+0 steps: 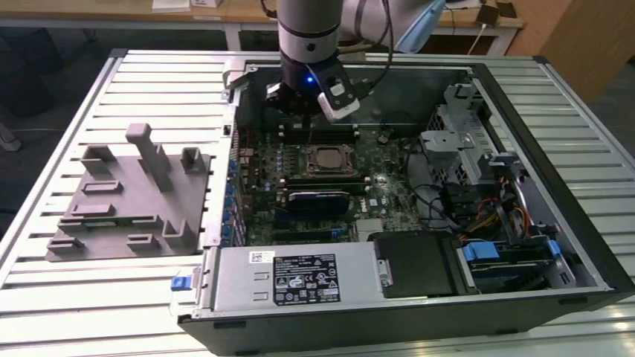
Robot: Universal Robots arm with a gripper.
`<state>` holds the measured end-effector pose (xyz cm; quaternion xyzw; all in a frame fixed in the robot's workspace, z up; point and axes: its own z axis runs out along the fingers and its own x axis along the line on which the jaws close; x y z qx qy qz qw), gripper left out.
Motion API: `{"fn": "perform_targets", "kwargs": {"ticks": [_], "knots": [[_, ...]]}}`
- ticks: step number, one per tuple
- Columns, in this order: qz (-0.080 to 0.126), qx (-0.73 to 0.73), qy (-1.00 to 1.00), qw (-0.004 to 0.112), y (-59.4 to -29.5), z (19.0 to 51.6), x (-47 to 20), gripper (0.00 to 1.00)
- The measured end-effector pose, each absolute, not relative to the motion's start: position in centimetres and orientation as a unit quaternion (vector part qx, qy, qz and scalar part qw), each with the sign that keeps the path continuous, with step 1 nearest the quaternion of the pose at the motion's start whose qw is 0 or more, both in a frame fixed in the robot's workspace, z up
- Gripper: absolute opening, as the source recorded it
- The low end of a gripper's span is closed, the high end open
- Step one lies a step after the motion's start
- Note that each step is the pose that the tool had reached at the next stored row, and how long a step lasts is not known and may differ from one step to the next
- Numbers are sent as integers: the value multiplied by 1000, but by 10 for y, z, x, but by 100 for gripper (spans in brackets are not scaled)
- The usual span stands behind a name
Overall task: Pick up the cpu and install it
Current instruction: 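Install the first cpu locking lever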
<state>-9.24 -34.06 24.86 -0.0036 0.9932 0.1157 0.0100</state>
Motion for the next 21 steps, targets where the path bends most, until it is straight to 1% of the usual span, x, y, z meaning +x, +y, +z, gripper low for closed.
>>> {"fn": "perform_targets", "kwargs": {"ticks": [5,8,21], "knots": [[115,-2,993,10,-341,248,-90,11],[115,0,993,14,-341,246,-90,11],[114,-4,992,59,-341,239,-90,11]]}}
